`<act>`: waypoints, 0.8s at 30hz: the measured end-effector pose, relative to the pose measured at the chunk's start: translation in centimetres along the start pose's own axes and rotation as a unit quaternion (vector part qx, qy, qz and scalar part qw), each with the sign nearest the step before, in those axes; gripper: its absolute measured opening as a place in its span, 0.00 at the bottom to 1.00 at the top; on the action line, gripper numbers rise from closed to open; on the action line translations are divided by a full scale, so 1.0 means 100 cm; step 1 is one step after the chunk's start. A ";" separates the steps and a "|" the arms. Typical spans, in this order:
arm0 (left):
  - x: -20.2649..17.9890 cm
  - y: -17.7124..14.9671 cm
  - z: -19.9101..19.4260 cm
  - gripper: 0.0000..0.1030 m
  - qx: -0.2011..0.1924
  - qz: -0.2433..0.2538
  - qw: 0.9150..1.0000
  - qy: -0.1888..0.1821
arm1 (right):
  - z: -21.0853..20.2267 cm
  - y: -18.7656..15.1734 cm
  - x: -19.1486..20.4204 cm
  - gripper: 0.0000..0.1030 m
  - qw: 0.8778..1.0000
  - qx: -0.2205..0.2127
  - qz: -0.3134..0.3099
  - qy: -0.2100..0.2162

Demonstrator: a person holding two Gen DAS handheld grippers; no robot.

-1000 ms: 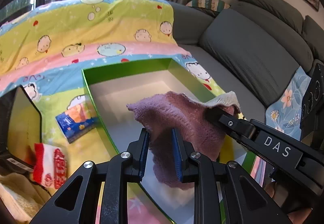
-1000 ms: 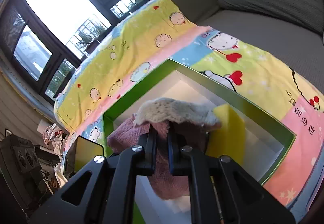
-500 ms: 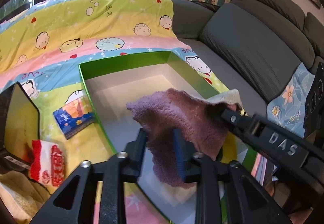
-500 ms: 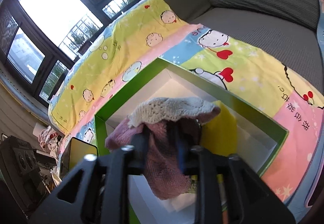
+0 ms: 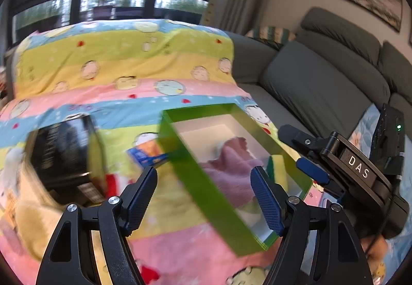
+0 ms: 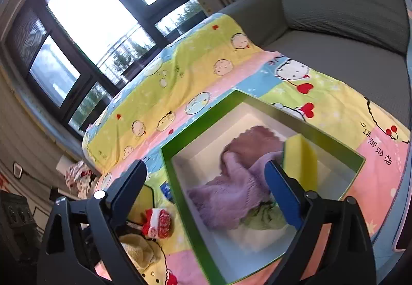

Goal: Organize soft objects
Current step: 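Carry the mauve towel into the green box and open the right gripper, then grasp the beige fuzzy towel with the right gripper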

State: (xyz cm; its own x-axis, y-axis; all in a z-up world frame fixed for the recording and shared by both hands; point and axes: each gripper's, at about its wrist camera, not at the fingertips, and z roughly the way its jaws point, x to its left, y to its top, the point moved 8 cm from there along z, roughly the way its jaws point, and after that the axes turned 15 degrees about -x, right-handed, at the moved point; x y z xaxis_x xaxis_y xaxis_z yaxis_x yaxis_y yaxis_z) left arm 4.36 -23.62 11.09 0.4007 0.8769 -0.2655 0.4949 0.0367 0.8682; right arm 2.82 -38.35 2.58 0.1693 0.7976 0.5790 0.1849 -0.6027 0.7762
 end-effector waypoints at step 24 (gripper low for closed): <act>0.215 -0.073 -0.138 0.73 -0.003 -0.174 0.967 0.186 | 0.015 -0.127 0.137 0.99 0.971 0.136 -0.146 0.128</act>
State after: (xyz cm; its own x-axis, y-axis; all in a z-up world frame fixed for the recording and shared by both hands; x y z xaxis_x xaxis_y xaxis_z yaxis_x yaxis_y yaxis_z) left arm -1.27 1.55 4.85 -0.0949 0.9223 -0.3748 0.5449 0.3632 0.7557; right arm 4.20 -19.84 0.25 -0.1685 0.8948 0.4135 0.4441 -0.3056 0.8423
